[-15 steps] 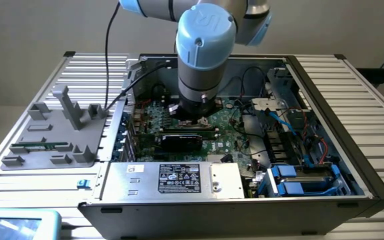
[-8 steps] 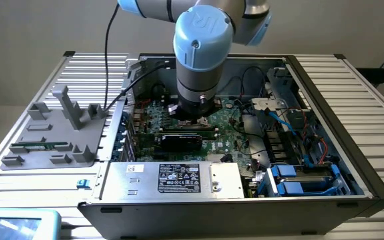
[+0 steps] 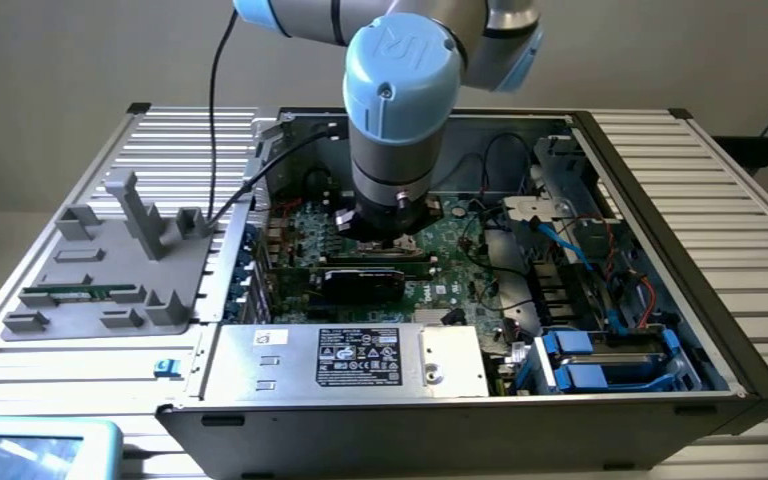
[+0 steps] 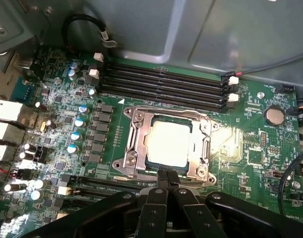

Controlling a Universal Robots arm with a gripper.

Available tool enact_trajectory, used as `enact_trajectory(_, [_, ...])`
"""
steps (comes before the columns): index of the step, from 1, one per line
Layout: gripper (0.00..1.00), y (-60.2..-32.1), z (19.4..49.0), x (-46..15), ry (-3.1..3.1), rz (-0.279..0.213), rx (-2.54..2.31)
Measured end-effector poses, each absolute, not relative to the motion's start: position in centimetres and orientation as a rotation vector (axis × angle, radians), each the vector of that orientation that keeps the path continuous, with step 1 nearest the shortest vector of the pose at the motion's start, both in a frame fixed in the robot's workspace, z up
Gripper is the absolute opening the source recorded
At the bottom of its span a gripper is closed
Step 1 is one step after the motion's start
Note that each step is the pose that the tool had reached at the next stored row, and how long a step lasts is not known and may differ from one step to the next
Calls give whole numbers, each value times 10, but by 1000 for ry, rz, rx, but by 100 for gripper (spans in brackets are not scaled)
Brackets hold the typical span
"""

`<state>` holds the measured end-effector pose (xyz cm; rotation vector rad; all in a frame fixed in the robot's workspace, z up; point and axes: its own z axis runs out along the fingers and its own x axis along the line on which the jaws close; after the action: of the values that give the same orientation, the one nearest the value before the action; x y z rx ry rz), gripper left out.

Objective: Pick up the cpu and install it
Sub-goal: 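Install the second cpu locking lever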

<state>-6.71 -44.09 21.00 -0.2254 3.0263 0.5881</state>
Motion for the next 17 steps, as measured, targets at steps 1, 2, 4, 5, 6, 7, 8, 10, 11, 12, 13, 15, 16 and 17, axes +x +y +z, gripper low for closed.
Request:
enact_trajectory(1, [9, -441, 209, -67, 3023, 589, -225])
enact_trajectory(2, [9, -441, 209, -67, 3021, 591, -226])
enact_trajectory(4, [9, -441, 209, -67, 3018, 593, -226])
enact_trajectory(5, [9, -441, 209, -67, 3014, 596, -227])
enact_trajectory(6, [9, -440, 209, -67, 3014, 596, -227])
enact_trajectory(7, [9, -440, 209, -67, 3014, 596, -227])
enact_trajectory(8, [9, -440, 209, -67, 3014, 596, -227])
enact_trajectory(10, [9, -440, 207, -67, 3012, 596, -227])
enact_trajectory(11, [9, -441, 207, -67, 3011, 596, -227])
enact_trajectory(12, [9, -441, 207, -67, 3011, 596, -227])
enact_trajectory(13, [9, -441, 206, -67, 3011, 596, -228])
enact_trajectory(15, [9, -441, 205, -67, 3007, 597, -228])
enact_trajectory(16, [9, -441, 205, -67, 3007, 597, -228])
enact_trajectory(17, [9, -441, 205, -67, 3007, 597, -228])
